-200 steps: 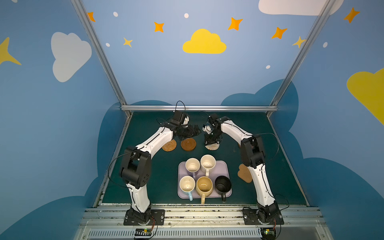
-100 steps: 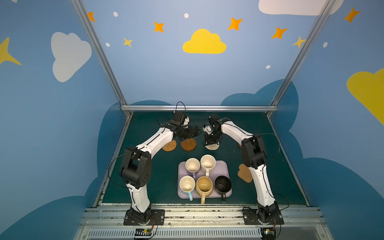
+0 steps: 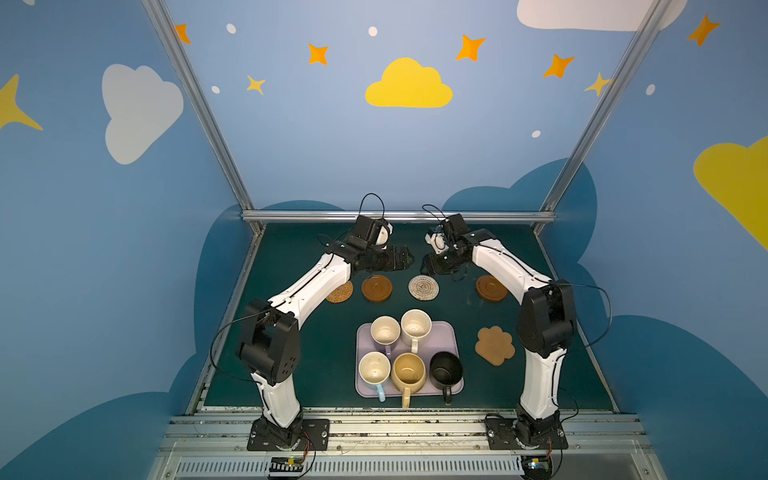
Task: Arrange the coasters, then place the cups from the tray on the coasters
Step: 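Lift the right gripper and move it over the brown wooden coaster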
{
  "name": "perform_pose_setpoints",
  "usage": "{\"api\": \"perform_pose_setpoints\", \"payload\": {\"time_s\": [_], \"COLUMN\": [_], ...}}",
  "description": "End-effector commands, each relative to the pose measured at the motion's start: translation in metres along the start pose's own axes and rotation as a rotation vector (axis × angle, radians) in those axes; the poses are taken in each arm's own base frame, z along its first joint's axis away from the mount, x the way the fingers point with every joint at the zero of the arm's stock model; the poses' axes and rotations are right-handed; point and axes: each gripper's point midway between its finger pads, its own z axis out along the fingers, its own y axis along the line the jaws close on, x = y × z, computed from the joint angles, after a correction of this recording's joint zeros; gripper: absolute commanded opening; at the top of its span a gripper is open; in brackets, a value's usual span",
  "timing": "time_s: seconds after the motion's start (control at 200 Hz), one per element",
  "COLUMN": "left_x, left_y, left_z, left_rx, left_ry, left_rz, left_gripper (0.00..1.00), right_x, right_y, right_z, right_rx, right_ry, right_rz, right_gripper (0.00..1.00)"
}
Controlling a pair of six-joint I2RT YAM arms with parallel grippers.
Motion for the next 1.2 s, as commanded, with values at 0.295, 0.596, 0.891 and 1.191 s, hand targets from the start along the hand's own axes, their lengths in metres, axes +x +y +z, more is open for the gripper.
{"api": "perform_pose_setpoints", "payload": {"time_s": [0.295,0.596,0.891,1.191], "left_x": [0.011,0.024,0.033,0.039], "left_y": [-0.038,-0.058,-0.067,-0.06], "left_z": [0.01,0.031,0.054,0.071], "left_rx": [0.068,0.092,0.174,0.162], "left_ry": [0.057,0.148,0.223,0.253], "left_rz": [0.134,0.183,0.165,0.135], "left_gripper": [1.0,1.0,1.0,1.0], "right_x": [0.007,0.023,0.037,0.055], "right_y": [-0.077,-0.15,-0.192,-0.206], "right_z": [-0.037,-0.035,-0.028,-0.004], "right_rx": [0.12,0.283,0.33,0.27], "right_ry": [-0.11,-0.007,0.029,0.123], "right_rz": [0.169,0.238,0.331,0.383], "right_gripper": [0.89,0.85,0.86,0.9]}}
